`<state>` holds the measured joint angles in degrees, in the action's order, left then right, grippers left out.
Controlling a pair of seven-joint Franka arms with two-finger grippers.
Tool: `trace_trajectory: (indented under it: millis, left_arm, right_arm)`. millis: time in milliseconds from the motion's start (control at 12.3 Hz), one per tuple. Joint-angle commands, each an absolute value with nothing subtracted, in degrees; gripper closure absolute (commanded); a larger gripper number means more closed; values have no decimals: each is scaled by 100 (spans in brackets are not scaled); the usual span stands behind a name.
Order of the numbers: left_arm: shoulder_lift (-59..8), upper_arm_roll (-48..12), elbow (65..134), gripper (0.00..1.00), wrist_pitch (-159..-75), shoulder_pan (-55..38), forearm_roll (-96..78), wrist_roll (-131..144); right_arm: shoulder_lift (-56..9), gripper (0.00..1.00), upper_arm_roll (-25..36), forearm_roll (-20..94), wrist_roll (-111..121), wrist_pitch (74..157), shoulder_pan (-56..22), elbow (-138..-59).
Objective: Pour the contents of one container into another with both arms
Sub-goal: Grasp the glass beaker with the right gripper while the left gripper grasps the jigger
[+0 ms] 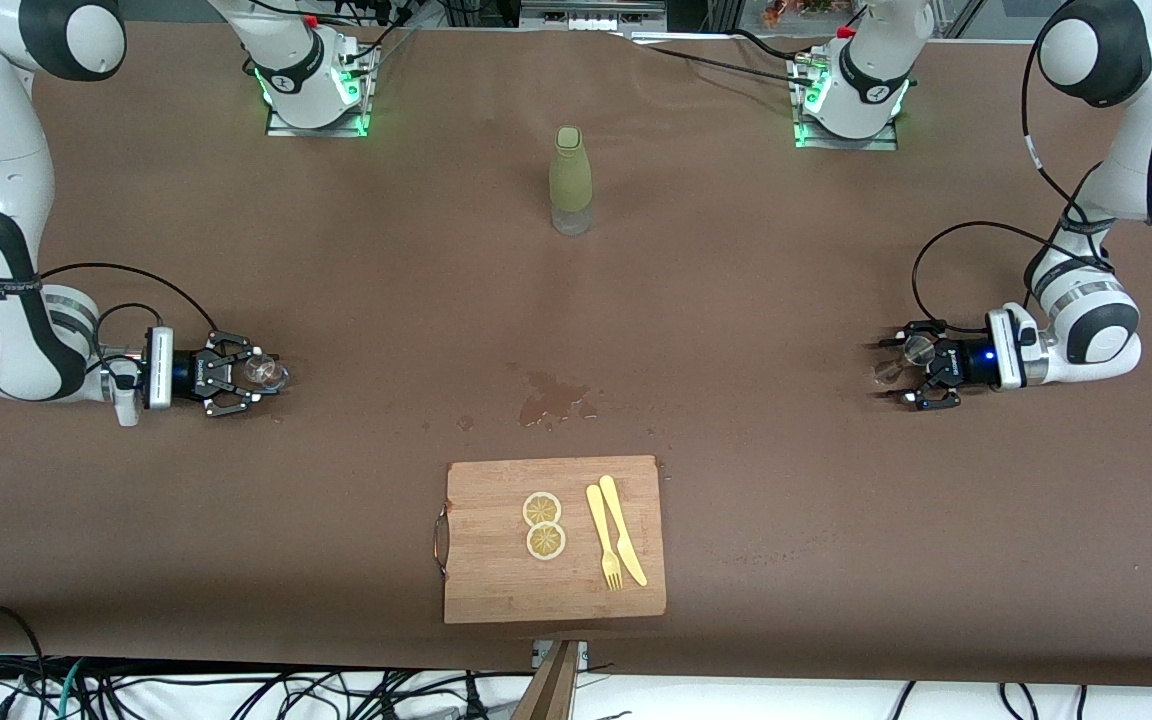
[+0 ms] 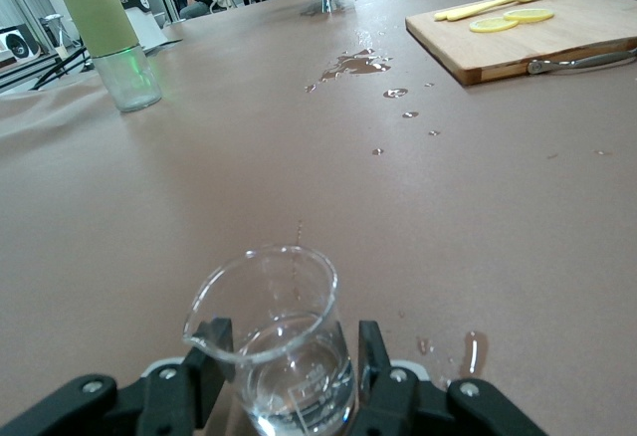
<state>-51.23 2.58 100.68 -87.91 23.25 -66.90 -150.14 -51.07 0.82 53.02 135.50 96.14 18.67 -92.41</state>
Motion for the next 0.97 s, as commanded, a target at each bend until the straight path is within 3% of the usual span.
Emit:
trace_trajectory:
  millis: [0,81,243,405,648,891]
  left_arm:
    - [-5229,308,9941,43,-8631,2268,-6899,-15249]
    - [-5229,308,9940,47,-8622,2268,-6899,-15249]
    - [-5247,308,9940,61,-8596,2267,-6899,-15258]
    - [-5291,308,9810,75,-8561,2259,-6899,-15249]
    - [-5405,281,9624,100,-8394,2250,-6899,-15240]
    - [-5379,185,9607,100,-8385,2250,-6926,-15214]
  right_arm:
    - [-5168,52,79,5335,13482,9598,1767,-9044]
    - [-5168,54,79,5326,13474,9598,1767,-9044]
    - [-5177,70,79,5317,13465,9598,1714,-9035]
    - [-5185,72,79,5309,13465,9606,1688,-9044]
    - [-5177,98,79,5300,13456,9606,1670,-9035]
    - [-5150,100,79,5169,13010,9528,1469,-8765]
